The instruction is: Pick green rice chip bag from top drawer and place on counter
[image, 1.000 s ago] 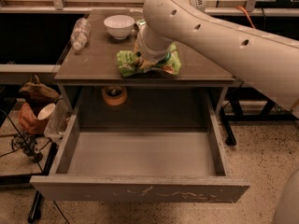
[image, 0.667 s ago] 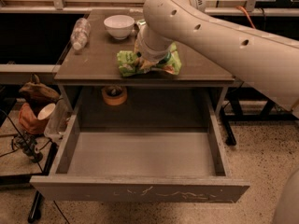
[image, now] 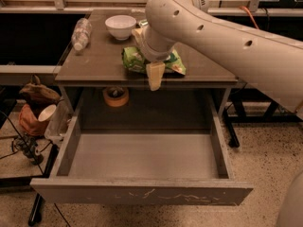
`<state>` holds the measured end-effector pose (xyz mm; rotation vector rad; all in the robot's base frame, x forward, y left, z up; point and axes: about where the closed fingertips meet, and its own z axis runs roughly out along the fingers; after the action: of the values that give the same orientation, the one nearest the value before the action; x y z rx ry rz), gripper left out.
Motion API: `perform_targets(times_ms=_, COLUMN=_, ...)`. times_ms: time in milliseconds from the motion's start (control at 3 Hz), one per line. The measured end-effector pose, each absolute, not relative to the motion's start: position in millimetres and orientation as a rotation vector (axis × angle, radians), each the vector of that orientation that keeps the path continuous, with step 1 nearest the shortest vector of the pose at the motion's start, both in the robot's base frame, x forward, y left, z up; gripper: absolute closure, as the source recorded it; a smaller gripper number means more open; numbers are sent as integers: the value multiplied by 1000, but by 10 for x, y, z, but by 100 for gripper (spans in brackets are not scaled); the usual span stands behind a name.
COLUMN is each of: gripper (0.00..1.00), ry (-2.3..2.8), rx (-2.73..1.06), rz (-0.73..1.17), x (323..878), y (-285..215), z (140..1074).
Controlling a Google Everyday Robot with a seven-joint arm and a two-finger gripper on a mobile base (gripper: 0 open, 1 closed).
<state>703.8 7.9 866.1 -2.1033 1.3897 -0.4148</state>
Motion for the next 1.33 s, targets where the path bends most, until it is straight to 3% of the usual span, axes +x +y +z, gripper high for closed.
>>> perform_targets(times_ms=333, gripper=0, ry=1393, rx=-2101, rz=-418, x=7037, y=69, z=8683)
perform_targets(times_ms=1333, gripper=0, ry=1523, rx=-1952, rz=-949, x=6569, y=-1037, z=11106)
